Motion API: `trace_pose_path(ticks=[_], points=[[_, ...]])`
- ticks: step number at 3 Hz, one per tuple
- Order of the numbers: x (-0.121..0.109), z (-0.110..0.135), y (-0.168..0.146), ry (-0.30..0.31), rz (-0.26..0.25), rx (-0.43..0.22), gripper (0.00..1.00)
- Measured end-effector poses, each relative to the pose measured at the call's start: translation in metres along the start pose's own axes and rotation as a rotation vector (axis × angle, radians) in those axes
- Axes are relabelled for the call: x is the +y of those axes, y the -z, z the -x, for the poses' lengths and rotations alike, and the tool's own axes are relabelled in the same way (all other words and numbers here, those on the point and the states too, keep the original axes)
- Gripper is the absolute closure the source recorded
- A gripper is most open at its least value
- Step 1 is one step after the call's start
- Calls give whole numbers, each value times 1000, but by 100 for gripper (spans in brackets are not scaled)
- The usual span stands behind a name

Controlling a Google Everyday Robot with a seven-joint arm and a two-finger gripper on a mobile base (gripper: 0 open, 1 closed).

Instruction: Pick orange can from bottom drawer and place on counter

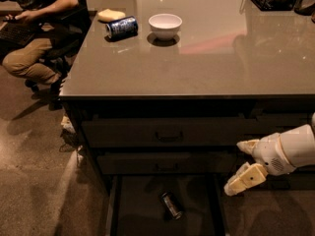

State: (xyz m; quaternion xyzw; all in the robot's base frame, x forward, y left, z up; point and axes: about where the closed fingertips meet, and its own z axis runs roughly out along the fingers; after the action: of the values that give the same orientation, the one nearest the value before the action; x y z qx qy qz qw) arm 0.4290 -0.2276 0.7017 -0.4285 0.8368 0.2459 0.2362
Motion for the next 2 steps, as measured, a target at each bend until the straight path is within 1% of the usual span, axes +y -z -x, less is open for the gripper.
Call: trace_pose_path(ticks=[1, 2], points=[[-9, -24, -35, -36, 69, -63, 0], [-13, -56, -85, -93, 160, -124, 0]])
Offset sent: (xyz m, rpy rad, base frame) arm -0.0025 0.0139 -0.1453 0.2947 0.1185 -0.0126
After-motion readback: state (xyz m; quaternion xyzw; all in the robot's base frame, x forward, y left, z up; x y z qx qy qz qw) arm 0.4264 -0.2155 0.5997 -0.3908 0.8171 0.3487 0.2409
